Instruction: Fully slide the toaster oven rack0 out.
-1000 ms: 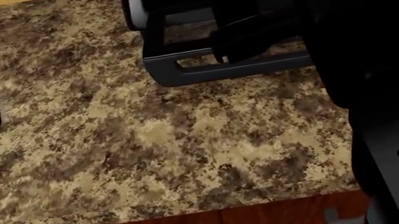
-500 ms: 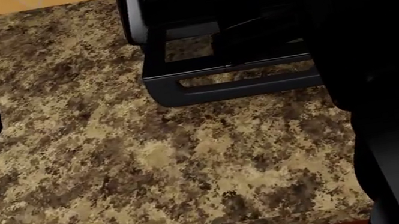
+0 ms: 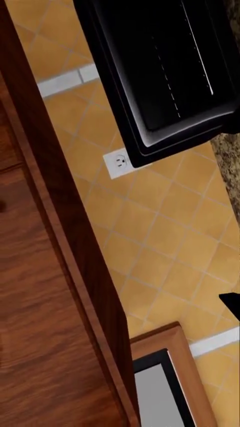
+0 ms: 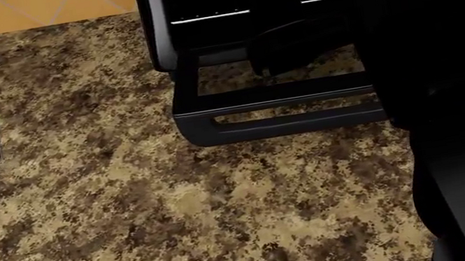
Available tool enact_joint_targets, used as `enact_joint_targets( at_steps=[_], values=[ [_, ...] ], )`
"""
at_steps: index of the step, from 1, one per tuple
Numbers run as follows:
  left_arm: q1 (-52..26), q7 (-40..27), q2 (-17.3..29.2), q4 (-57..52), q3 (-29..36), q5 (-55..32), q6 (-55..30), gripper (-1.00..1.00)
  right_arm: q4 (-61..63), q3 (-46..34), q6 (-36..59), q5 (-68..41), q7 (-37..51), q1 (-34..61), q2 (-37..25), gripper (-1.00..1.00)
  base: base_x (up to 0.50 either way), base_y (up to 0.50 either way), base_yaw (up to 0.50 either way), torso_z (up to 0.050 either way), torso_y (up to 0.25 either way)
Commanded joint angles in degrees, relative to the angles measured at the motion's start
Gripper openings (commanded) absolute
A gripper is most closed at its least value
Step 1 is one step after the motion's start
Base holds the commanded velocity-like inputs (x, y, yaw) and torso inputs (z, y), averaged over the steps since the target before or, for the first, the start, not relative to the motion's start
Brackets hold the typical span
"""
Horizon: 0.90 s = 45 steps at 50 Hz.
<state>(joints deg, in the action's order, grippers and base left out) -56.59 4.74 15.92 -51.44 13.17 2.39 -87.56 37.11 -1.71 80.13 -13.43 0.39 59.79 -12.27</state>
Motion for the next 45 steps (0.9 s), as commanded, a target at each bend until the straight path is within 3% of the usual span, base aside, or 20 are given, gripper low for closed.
enact_joint_targets(
  at_steps=[1, 12, 32, 33, 45],
  values=[
    [0.59, 0.04, 0.42, 0.27, -0.13, -0.06, 0.64, 1.00, -0.06, -0.74, -0.17, 0.09, 0.64, 0.01, -0.47, 1.00, 0.00, 0.00, 0.00, 0.050, 0.000],
    [0.91, -0.94, 0.45, 0.47, -1.04, 0.72, 0.21, 1.00, -1.40, -1.01, -0.27, -0.83, -0.06, -0.36, -0.54, 1.00, 0.00, 0.00, 0.00, 0.050, 0.000],
    [1.66, -0.66, -0.22, -0.42, -2.10, 0.58, 0.17, 1.00, -1.68, -0.91, -0.21, -1.06, -0.06, -0.59, -0.55, 1.00, 0.00, 0.00, 0.00, 0.000, 0.000],
    [1.77, 4.02, -1.24, -0.10, -0.62, 6.73, 0.66, 1.00, -1.08, 0.04, -0.89, 8.02, -7.28, -1.42, 2.85, 1.00, 0.00, 0.00, 0.00, 0.000, 0.000],
    [1.14, 3.91, -1.09, 0.17, -0.12, 6.98, 0.29, 1.00, -0.93, 0.76, -0.65, 7.69, -7.04, -0.87, 2.66, 1.00, 0.08, 0.00, 0.00, 0.000, 0.000]
  ],
)
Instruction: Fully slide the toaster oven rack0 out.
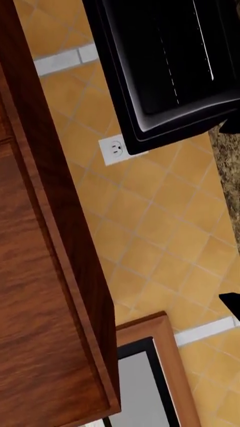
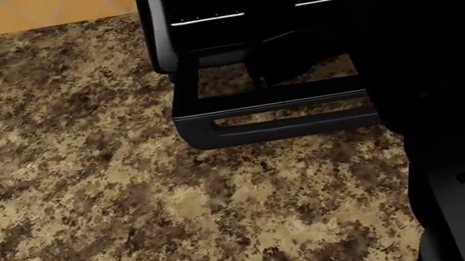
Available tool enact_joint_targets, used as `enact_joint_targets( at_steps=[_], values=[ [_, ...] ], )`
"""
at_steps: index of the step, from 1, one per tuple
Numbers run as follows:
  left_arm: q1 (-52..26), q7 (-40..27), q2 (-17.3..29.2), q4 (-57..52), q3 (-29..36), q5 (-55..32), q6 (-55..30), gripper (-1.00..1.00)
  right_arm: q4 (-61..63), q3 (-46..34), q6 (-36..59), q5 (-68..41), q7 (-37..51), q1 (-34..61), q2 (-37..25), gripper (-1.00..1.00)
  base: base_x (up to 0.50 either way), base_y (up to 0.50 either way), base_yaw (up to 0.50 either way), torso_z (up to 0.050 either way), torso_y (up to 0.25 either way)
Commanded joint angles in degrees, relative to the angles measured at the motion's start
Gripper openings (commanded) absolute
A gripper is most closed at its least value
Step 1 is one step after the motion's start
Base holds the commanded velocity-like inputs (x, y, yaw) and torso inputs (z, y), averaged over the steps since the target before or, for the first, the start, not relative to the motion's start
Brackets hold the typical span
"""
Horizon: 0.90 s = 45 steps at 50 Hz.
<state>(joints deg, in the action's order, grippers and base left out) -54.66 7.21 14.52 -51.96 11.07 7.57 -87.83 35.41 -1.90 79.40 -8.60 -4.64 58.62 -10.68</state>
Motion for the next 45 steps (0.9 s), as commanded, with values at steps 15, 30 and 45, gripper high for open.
enact_joint_targets(
  at_steps=[15, 30, 45],
  values=[
    [-0.51, 1.72, 0.10, 1.14, 1.51, 1.77, 1.44, 1.00, 1.00, 0.95, -0.04, 2.36, -1.77, 0.14, 0.91, 1.00, 0.47, 0.00, 0.00, 0.000, 0.000],
    [-1.70, 1.68, -0.36, 0.74, 1.33, 2.15, -0.57, 1.00, 2.19, 0.69, -0.09, 1.57, -1.81, -0.57, 0.76, 1.00, 0.00, 0.00, 0.00, 0.000, 0.000],
    [-1.77, 0.64, -0.32, 0.71, 0.21, -0.15, -1.06, 1.00, 2.74, 0.37, 0.43, -0.53, -0.27, -0.27, -0.07, 1.00, 0.00, 0.00, 0.00, 0.000, 0.000]
  ],
)
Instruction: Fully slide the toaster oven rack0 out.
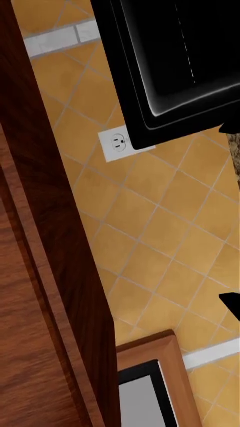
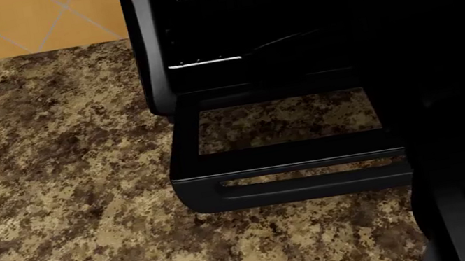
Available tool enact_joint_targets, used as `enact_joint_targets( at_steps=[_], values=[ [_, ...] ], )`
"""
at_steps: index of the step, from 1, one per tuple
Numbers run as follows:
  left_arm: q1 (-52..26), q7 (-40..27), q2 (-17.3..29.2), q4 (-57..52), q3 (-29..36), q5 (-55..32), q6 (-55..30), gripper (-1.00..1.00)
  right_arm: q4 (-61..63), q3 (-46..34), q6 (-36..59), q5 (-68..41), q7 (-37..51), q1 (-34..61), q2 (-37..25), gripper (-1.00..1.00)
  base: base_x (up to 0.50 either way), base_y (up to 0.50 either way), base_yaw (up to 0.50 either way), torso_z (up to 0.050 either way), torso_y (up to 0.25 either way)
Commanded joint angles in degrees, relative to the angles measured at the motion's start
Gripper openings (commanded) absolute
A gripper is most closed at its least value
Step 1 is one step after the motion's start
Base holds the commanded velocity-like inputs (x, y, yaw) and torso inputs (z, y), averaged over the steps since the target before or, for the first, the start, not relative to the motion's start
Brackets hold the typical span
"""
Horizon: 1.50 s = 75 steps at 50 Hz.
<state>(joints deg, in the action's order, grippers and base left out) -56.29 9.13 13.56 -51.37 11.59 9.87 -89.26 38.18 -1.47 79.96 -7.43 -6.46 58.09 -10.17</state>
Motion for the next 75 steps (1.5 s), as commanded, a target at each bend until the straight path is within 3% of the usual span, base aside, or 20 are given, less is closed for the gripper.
enact_joint_targets(
  at_steps=[1, 8, 17, 25, 44, 62, 75],
  values=[
    [-0.57, -1.19, 0.74, -0.38, -0.18, -2.33, -0.35, 1.00, 0.28, -1.23, 0.23, -1.91, 1.14, 1.17, -1.38, 1.00, 0.00, 0.00, 0.00, 0.000, 0.000],
    [-0.74, 1.26, 0.36, -0.68, 0.70, 1.30, -0.68, 1.00, -0.68, -7.73, 0.58, -2.67, -0.52, 6.70, -4.21, 1.00, 0.00, 0.00, 0.00, 0.000, 0.000],
    [-0.85, 11.51, -2.06, -0.28, 3.74, 15.52, -0.64, 1.00, -4.22, -17.35, 0.09, -3.05, -2.55, 12.67, -7.48, 1.00, 0.00, 0.00, 0.00, 0.000, 0.000],
    [-0.89, 16.37, -3.37, 0.04, 4.84, 22.17, -0.41, 1.00, -7.14, -24.32, -1.48, -2.58, -3.60, 14.42, -10.28, 1.00, 0.00, 0.00, 0.00, 0.000, 0.000],
    [-0.69, 19.05, -4.22, 1.08, 5.45, 25.83, 0.76, 1.00, -13.38, -35.29, -6.98, -1.22, -6.61, 17.00, -14.48, 1.00, 0.00, 0.00, 0.00, 0.000, 0.000],
    [-1.04, 20.87, -4.95, 1.62, 5.72, 27.89, 0.96, 1.00, -13.23, -40.07, -7.88, -1.59, -9.01, 17.36, -16.71, 1.00, 0.00, 0.00, 0.00, 0.000, 0.000],
    [-1.62, 22.31, -5.10, 1.92, 6.60, 30.21, 0.59, 1.00, -20.09, -43.50, -12.65, -1.27, -10.92, 17.93, -16.88, 1.00, 0.00, 0.00, 0.00, 0.000, 0.000]
  ],
)
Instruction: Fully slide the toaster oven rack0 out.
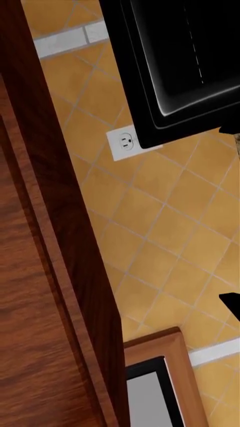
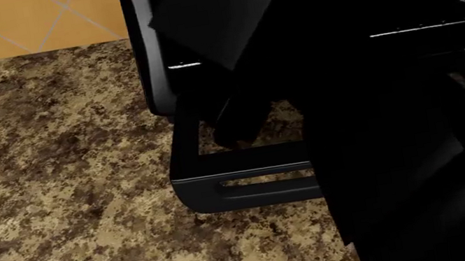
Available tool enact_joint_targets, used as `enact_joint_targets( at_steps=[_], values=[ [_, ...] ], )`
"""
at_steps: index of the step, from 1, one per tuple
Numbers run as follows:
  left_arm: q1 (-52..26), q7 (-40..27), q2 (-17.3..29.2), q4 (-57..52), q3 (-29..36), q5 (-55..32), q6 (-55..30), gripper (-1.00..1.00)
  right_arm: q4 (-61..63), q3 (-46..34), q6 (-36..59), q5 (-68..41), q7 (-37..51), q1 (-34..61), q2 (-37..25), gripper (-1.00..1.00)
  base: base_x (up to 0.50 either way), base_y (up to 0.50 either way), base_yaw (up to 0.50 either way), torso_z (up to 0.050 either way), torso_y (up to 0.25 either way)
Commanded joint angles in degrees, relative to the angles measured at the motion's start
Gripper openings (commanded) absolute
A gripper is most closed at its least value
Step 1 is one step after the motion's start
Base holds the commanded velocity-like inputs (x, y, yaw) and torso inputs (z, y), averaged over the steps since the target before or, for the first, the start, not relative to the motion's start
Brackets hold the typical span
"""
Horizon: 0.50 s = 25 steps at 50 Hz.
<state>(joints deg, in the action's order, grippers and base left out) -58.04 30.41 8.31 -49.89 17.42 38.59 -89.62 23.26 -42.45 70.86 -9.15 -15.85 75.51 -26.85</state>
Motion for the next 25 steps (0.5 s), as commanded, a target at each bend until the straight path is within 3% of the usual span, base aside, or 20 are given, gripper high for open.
enact_joint_targets(
  at_steps=[1, 25],
  values=[
    [0.08, 1.18, 0.14, 0.44, 0.87, 1.71, 0.88, 1.00, -5.59, -2.66, -3.88, 0.50, -1.60, 0.56, -0.20, 1.00, 0.00, 0.00, 0.00, 0.000, 0.000],
    [0.57, 3.92, -0.37, 0.89, 1.45, 5.60, 1.45, 1.00, -21.50, -9.65, -13.21, 3.58, -3.87, 4.06, 2.85, 1.00, 0.00, 0.00, 0.00, 0.000, 0.000]
  ],
)
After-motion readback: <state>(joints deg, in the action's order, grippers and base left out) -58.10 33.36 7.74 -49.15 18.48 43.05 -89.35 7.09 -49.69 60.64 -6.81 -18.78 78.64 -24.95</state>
